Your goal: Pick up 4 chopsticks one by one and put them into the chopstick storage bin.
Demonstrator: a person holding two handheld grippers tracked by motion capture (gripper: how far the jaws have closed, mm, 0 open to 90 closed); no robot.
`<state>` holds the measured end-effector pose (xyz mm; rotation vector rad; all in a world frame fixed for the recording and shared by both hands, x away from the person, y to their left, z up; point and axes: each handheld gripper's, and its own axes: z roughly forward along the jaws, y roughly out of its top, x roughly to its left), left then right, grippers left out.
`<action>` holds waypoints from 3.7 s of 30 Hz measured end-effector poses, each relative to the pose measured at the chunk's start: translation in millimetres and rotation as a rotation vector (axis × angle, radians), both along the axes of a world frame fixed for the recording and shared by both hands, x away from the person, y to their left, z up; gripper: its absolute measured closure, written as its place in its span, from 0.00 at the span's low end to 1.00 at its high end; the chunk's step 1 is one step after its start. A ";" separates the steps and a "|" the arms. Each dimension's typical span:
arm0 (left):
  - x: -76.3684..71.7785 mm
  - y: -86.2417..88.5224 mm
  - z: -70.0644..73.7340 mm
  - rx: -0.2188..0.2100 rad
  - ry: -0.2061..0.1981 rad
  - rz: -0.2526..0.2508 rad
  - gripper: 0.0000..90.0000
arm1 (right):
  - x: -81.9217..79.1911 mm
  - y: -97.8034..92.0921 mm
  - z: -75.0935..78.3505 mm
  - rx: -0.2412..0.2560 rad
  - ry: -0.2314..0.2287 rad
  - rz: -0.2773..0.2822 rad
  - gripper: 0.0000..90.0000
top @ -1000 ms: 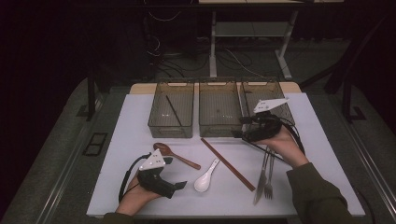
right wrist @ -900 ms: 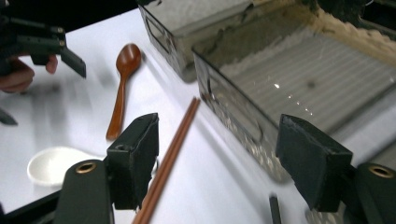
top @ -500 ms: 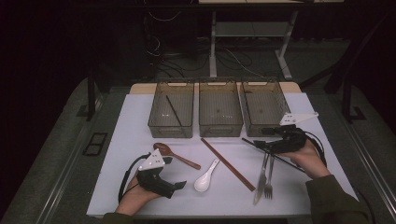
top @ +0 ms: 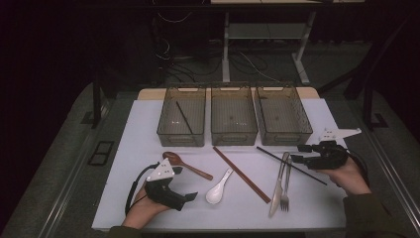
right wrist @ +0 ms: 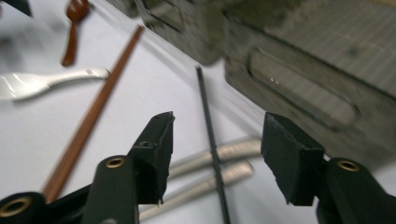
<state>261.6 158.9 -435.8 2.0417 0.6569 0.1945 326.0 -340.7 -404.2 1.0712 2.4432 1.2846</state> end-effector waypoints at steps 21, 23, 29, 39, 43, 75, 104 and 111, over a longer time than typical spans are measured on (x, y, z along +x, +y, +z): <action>0.2 -1.3 -1.2 0.006 0.000 -0.007 0.00 | 6.1 1.9 -33.9 -0.193 0.119 0.076 0.81; 0.1 -1.5 -1.3 0.005 0.002 -0.007 0.00 | 6.0 3.5 -35.2 -0.210 0.122 0.081 0.82; 0.2 -1.5 -1.4 0.006 0.003 -0.007 0.00 | 6.7 5.6 -37.3 -0.235 0.120 0.097 0.86; 0.2 -1.8 -1.7 0.008 0.004 -0.009 0.00 | 5.9 6.5 -37.4 -0.256 0.102 0.107 0.93; 0.2 -2.0 -1.8 0.009 0.005 -0.012 0.00 | 5.9 6.5 -37.3 -0.261 0.098 0.115 0.94; 0.4 -1.7 -2.0 0.009 0.005 -0.012 0.00 | 0.2 6.8 -13.2 -0.132 0.052 0.153 0.95; 0.9 -1.3 -2.2 0.007 0.006 -0.005 0.00 | 5.3 42.5 11.9 -0.051 0.025 0.150 0.95; 1.2 -1.1 -2.7 0.005 0.011 -0.003 0.00 | 11.3 53.8 18.1 -0.049 0.018 0.136 0.95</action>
